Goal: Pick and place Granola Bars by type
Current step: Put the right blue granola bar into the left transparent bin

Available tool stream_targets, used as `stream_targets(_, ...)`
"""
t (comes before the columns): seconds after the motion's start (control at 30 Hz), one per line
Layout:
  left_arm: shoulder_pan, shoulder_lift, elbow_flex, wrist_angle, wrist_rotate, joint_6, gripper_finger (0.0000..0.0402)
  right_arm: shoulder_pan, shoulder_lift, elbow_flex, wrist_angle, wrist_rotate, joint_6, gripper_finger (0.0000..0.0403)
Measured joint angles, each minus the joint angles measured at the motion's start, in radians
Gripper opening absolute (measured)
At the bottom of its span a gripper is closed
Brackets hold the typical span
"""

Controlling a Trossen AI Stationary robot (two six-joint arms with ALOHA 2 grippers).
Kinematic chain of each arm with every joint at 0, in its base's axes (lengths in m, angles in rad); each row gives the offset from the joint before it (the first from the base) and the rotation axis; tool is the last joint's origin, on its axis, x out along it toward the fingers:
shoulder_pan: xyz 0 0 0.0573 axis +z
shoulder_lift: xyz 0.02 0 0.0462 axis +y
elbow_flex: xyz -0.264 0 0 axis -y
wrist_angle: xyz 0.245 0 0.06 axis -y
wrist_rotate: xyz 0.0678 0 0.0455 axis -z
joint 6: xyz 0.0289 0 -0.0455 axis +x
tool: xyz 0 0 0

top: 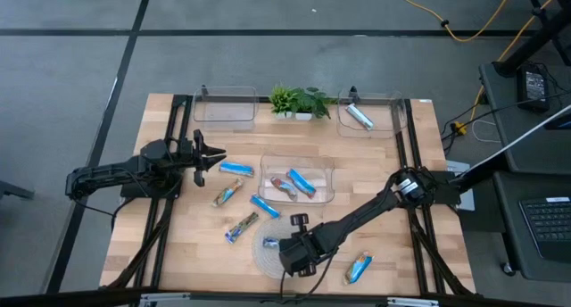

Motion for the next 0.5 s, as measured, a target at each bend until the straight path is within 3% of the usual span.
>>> stream_targets(0.23, 0.0, 0.0, 0.0, 0.0, 0.0, 0.0, 0.0072, 0.021, -0.003, 0.163, -0.178, 0.015, -0.049, 0.0016)
stream_targets(0.5, 0.0, 0.0, 0.0, 0.0, 0.0, 0.0, 0.0072, 0.034, -0.003, 0.376, -0.516, 0.186, -0.001, 0.0024)
